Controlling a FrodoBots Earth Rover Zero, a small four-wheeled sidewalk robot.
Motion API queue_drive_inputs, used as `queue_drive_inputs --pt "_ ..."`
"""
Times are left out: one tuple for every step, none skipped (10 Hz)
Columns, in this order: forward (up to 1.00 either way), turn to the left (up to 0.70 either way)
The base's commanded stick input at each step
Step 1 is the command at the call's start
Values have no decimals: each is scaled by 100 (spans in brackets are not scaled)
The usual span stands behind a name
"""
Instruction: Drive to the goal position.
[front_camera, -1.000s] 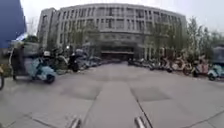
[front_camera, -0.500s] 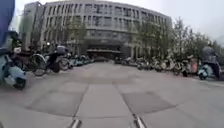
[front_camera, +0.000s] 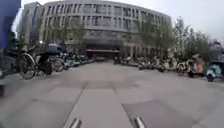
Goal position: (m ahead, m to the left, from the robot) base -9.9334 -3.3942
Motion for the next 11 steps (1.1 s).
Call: queue_drive_inputs --pt "100 5" --pt "100 5" --pt "100 5" --pt "100 5" --pt "94 -1" --pt "69 -28" --pt "43 -55" --pt "17 -82" --pt "0 -100" --pt "0 -100" --pt "0 -100"
